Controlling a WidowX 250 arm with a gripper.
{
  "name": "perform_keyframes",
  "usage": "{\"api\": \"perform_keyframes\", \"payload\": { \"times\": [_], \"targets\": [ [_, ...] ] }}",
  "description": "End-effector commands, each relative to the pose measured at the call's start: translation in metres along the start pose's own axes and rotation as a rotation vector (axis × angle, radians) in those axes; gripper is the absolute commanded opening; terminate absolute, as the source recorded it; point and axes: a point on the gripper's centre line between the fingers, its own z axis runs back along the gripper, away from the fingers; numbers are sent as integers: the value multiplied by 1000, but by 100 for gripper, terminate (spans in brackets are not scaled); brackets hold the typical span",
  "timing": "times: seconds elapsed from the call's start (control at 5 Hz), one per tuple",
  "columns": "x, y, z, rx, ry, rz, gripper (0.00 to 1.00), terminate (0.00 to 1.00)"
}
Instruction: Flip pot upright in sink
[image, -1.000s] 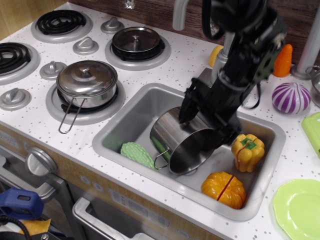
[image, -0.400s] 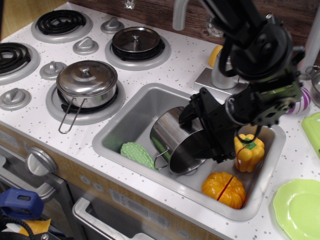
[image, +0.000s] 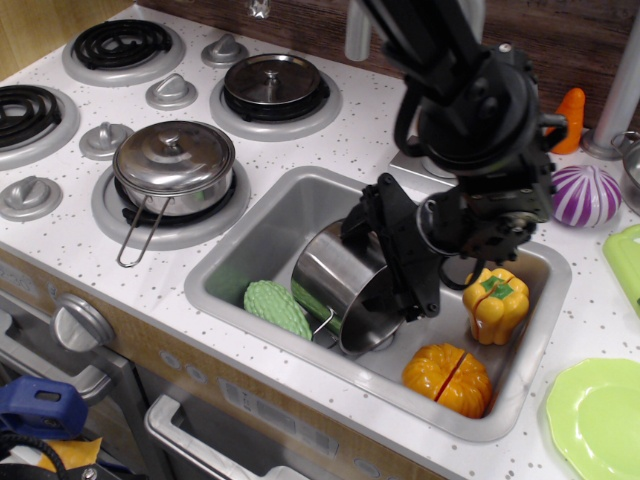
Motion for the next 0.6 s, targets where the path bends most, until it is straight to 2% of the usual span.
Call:
{"api": "perform_keyframes", "payload": {
  "times": [0.0,0.2,0.4],
  "targets": [
    [1,21,9,-46,-94,45,0,0],
    [0,21,6,-82,-118,75,0,0],
    [-2,22,4,-151,-123,112,0,0]
  ]
}}
